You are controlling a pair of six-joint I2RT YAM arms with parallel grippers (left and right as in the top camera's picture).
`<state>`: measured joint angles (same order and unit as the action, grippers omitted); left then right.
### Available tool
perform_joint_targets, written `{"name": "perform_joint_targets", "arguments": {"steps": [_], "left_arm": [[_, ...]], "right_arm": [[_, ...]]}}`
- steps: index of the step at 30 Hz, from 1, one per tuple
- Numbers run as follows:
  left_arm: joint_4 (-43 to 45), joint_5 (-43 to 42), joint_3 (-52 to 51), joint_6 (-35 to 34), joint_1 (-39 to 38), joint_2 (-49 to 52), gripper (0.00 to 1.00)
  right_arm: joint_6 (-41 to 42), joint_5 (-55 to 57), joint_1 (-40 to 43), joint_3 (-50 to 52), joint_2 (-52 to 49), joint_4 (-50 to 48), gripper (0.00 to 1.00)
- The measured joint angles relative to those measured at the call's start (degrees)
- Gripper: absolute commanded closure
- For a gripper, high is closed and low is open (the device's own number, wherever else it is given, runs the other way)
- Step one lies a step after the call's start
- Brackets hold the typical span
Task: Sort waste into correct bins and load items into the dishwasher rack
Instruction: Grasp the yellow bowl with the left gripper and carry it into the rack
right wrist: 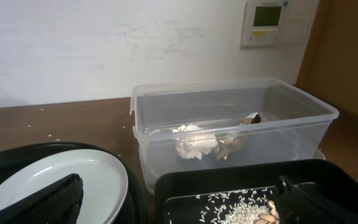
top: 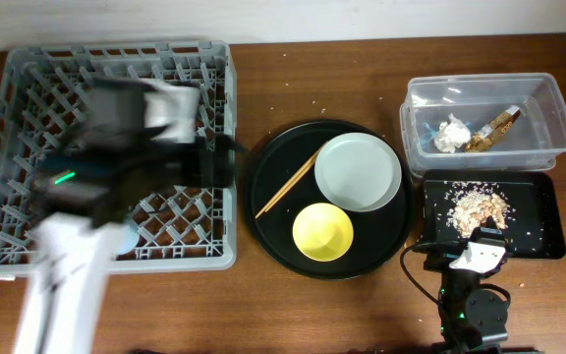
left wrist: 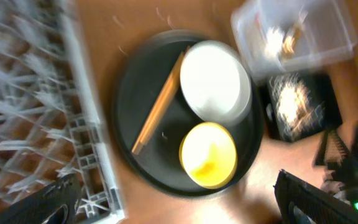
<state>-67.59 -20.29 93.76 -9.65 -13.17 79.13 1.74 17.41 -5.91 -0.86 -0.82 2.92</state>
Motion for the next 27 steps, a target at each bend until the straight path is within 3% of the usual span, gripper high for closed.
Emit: {"name": "perform_joint_targets", "arguments": {"steps": [2,5,8,11,13,17,20,22,24,27], "left_arm": [[0.59,2.14,-0.02,-0.02,-8.28,6.93,0.02],[2.23,5.07,-0.09,-0.87,-16.09,17.70,0.28],[4.83,8.66,-0.04,-1.36,-22.86,30.01,0.47],[6.64,8.00,-0.15,-1.57,-26.43,42.05,0.80],[6.64,7.28,-0.15,-1.70,-26.86,44.74,1.00],[5.75,6.80,0.00,-1.73,-26.91,45.07,1.00],[-7.28,9.94,8.02,-3.50,-24.48,44.46,1.00],[-12.98,20.13,14.08,-7.58,-18.99,40.61,1.00],[-16.70,37.24,18.62,-13.86,-9.97,33.24,1.00],[-18.86,56.37,19.50,-21.09,-2.80,28.87,1.00]], "right_arm": [[0.00,0.00,0.00,0.00,-0.02,0.00,0.02],[0.02,0.00,0.00,0.02,0.00,0.00,0.02],[-0.02,0.00,0.00,0.02,0.02,0.00,0.02],[0.00,0.02,0.00,0.02,0.02,0.00,0.02],[0.02,0.00,0.00,0.02,0.02,0.00,0.02],[0.00,0.00,0.00,0.02,0.02,-0.02,0.02],[0.02,0.00,0.00,0.02,0.02,-0.02,0.02],[0.00,0.00,0.00,0.02,0.02,0.00,0.01],[0.02,0.00,0.00,0.02,0.02,-0.02,0.02],[0.02,0.02,0.00,0.02,0.02,-0.02,0.02]]}}
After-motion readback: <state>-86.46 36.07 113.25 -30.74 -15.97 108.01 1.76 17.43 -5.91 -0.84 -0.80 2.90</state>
